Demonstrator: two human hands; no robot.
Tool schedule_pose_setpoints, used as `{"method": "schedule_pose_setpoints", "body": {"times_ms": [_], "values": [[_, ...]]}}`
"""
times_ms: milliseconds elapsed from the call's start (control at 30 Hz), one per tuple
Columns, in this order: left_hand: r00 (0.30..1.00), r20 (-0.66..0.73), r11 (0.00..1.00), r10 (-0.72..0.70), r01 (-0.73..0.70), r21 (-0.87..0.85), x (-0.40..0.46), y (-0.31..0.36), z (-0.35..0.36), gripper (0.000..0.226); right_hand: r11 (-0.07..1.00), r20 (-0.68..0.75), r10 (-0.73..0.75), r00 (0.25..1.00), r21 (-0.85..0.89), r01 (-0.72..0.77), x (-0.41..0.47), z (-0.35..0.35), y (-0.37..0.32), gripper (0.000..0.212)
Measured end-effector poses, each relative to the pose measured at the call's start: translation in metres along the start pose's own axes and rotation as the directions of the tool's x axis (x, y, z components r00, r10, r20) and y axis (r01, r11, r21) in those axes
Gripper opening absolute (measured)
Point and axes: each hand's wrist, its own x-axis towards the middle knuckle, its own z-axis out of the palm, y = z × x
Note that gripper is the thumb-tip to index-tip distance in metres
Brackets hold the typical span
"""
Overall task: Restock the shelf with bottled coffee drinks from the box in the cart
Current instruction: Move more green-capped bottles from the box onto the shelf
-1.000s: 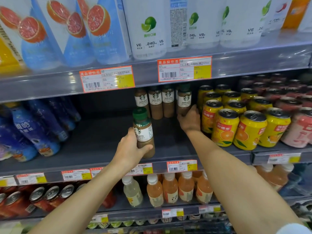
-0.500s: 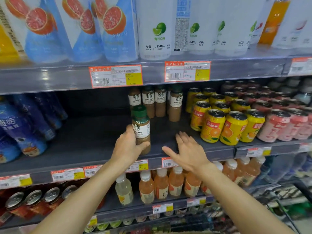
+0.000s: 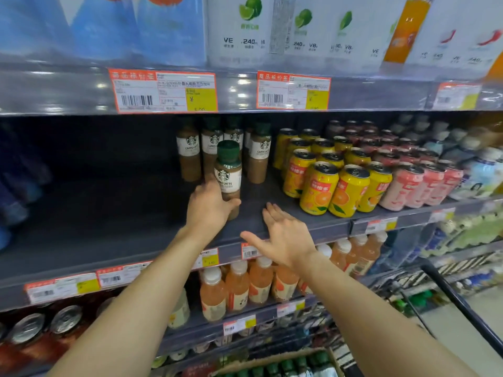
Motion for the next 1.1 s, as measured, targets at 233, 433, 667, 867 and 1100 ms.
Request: {"method": "schedule_pose_setpoints", "body": {"times_ms": [233,433,667,867,1100], "values": [[1.0,0.0,1.0,-0.017,0.017,-0.016,0.042,0.016,0.023,0.063,1.0,0.007,0.004,1.0,-0.002,-0.004,0.001,0.001,0.001,0.116],[0.999,-0.015,1.0,0.029,-0.029,-0.005,0.067,0.019,0.038,0.062,1.0,0.003,0.009,1.0,0.001,-0.009,0.002,0.006,0.004,0.104],[0.997,-0.068,0.999,0.033,-0.032,0.019,0.089,0.022,0.048,0.067,1.0,-0.008,0.004,1.0,0.023,-0.003,0.005,0.007,0.003,0.102],[0.996,-0.09,0.998,0.03,-0.025,0.062,0.099,0.023,0.054,0.07,0.999,-0.014,-0.001,1.0,0.042,0.001,0.005,0.008,0.005,0.102],[0.995,-0.099,0.998,-0.005,0.011,0.059,0.098,0.029,0.056,0.072,0.998,-0.013,-0.014,1.0,0.062,0.015,0.006,0.01,0.006,0.105]]}}
